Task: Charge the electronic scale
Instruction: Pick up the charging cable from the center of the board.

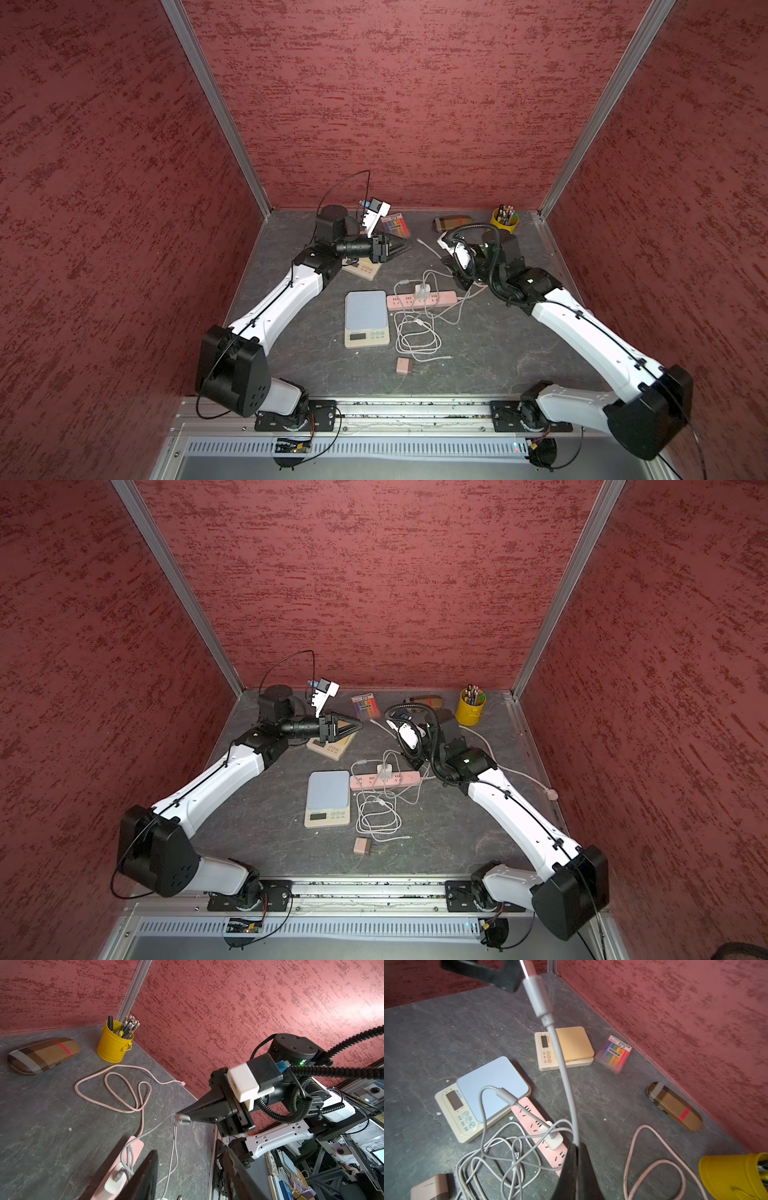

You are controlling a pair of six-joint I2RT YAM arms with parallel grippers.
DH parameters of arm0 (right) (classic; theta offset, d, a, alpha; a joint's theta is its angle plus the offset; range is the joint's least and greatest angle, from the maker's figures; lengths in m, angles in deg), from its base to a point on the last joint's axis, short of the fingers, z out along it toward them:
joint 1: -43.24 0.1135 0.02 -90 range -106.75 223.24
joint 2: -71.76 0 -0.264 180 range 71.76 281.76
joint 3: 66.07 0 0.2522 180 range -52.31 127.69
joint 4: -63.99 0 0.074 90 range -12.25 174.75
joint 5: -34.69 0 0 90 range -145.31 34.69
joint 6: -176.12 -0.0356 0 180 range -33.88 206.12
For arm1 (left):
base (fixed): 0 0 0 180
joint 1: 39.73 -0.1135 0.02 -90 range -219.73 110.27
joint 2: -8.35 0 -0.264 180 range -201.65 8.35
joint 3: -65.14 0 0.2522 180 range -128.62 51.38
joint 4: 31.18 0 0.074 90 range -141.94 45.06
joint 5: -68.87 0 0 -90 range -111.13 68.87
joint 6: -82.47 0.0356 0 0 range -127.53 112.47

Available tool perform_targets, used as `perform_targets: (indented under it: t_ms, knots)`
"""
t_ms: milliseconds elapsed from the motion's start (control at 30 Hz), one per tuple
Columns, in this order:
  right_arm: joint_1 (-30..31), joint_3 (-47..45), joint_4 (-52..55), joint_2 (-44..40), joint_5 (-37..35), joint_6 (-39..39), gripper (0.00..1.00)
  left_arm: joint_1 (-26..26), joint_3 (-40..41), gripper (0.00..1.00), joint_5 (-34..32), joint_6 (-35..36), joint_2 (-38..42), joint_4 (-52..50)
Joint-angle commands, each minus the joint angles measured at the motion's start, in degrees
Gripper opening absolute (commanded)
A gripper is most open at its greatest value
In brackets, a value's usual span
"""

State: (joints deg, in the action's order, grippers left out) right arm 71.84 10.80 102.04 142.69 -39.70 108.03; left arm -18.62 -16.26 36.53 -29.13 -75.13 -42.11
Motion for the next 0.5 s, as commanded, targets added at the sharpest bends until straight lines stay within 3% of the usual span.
perform_targets:
  t_ms: [0,133,467]
  knots:
    - [-0.01,-0.35,-3.75,-0.18,5.38,-0.12,0.0,0.25,-1.57,0.47,2.11,-2.05,-1.34,4.53]
    - [-0.04,-0.88,-4.17,-0.05,2.74,-0.91,0.0,0.25,-2.5,0.42,1.36,-3.54,-2.83,3.9]
    - [2.62,-1.44,-4.83,0.36,-10.72,-1.57,0.0,3.08,-4.93,0.4,-8.08,-9.74,-5.76,-1.11]
